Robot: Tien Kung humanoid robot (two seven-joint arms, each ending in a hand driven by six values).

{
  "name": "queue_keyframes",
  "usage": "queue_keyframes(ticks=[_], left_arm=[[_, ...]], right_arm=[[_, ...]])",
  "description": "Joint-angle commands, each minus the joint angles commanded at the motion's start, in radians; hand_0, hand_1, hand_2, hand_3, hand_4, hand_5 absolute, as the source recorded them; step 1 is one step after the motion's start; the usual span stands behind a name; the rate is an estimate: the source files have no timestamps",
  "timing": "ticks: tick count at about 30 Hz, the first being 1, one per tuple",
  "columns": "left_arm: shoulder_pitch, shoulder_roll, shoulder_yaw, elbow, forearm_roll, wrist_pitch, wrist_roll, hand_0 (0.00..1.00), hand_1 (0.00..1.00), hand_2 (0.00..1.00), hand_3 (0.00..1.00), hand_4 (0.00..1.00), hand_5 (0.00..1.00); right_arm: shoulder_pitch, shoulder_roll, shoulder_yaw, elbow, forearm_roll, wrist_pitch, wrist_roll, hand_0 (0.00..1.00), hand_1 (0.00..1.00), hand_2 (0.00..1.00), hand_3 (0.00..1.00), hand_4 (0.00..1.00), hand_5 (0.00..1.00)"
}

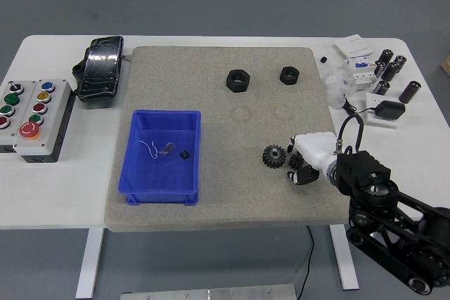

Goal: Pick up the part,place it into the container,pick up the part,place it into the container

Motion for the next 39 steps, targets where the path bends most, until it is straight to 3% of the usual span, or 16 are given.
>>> queue_keyframes(ticks=[4,5,10,12,21,23,28,29,34,35,39], left_arm=[[0.0,0.0,0.0,0.0,-0.001,0.0,0.0,0.662,0.611,0.555,0.611,0.655,0.302],[0.001,0.0,0.001,0.0,-0.001,0.0,0.0,0.662,0.611,0.555,0.611,0.656,0.304],[0.0,0.0,0.006,0.0,-0.008,0.0,-0.002,0.662,0.611,0.555,0.611,0.656,0.304],[0.0,0.0,0.007,0.0,-0.01,0.0,-0.003,0.661,0.611,0.555,0.611,0.656,0.304],[0.0,-0.001,0.008,0.0,-0.014,-0.001,-0.004,0.662,0.611,0.556,0.611,0.657,0.306],[-0.001,-0.001,0.003,0.0,-0.007,-0.002,-0.003,0.661,0.611,0.556,0.612,0.656,0.305],[-0.004,-0.004,-0.004,0.0,0.0,-0.006,-0.001,0.661,0.611,0.556,0.612,0.656,0.305],[-0.005,-0.005,-0.005,0.0,0.0,-0.006,0.0,0.662,0.611,0.556,0.611,0.658,0.309],[-0.01,-0.008,-0.027,0.0,0.0,-0.009,0.004,0.662,0.611,0.556,0.611,0.658,0.309],[-0.01,-0.008,-0.03,0.0,0.0,-0.009,0.005,0.662,0.611,0.556,0.61,0.658,0.309],[-0.008,-0.007,-0.049,0.0,0.0,-0.007,0.008,0.662,0.611,0.556,0.61,0.658,0.309]], right_arm=[[0.0,-0.001,0.001,-0.011,0.003,-0.006,0.0,0.287,0.435,0.498,0.613,0.305,0.103],[0.0,-0.002,0.001,-0.015,0.004,-0.008,0.0,0.289,0.429,0.452,0.549,0.375,0.002],[-0.003,-0.005,0.002,-0.031,0.009,-0.017,0.0,0.289,0.429,0.452,0.549,0.375,0.002],[-0.004,-0.007,0.002,-0.03,0.008,-0.027,0.0,0.291,0.431,0.402,0.506,0.381,0.002],[0.057,-0.003,0.007,0.03,-0.002,-0.094,0.0,0.285,0.433,0.404,0.493,0.369,0.002],[0.094,0.03,-0.001,0.025,-0.005,-0.113,0.0,0.332,0.447,0.384,0.478,0.372,0.002],[0.169,0.13,-0.063,-0.035,0.002,-0.191,0.019,0.332,0.447,0.384,0.478,0.372,0.002],[0.178,0.149,-0.081,-0.049,0.0,-0.213,0.036,0.449,0.505,0.514,0.524,0.362,0.002],[0.213,0.253,-0.189,-0.143,-0.033,-0.367,0.147,0.449,0.505,0.514,0.524,0.362,0.002],[0.216,0.271,-0.211,-0.162,-0.036,-0.396,0.168,0.519,0.553,0.566,0.564,0.241,0.028],[0.224,0.303,-0.282,-0.208,-0.031,-0.5,0.231,0.519,0.553,0.566,0.564,0.241,0.028]])
